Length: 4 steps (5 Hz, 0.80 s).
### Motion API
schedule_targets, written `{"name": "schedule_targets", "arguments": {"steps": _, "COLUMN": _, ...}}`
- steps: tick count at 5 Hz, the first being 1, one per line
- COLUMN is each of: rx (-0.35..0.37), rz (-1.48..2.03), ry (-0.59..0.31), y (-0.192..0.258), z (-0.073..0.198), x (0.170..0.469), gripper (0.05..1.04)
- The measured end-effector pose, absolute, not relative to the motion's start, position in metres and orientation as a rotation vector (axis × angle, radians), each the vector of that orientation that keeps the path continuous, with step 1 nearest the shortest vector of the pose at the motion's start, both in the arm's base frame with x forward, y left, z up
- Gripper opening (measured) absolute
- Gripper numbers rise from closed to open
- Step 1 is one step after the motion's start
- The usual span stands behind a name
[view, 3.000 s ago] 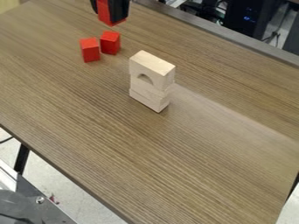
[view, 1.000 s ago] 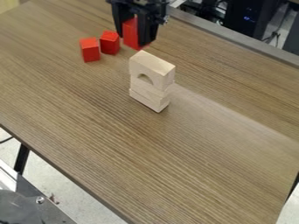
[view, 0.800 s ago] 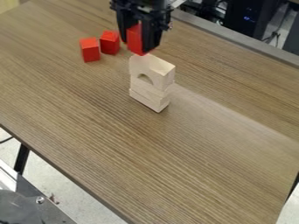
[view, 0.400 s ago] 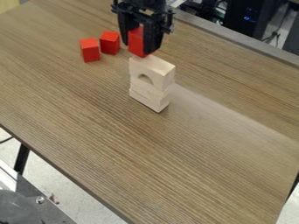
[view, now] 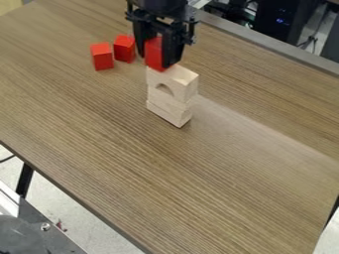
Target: Put the red cube on top of the arch
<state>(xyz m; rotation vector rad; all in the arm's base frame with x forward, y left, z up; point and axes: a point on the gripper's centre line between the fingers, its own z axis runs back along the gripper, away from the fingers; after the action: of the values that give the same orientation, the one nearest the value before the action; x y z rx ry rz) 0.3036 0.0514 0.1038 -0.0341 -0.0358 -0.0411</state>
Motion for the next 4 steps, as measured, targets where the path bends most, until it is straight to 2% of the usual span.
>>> {"name": "schedule_targets", "arguments": {"steps": 4, "rx": -0.028, "rz": -0.041, "ry": -0.046, "y": 0.0479, "z": 0.1023, "x": 0.3016, "gripper": 0.586}}
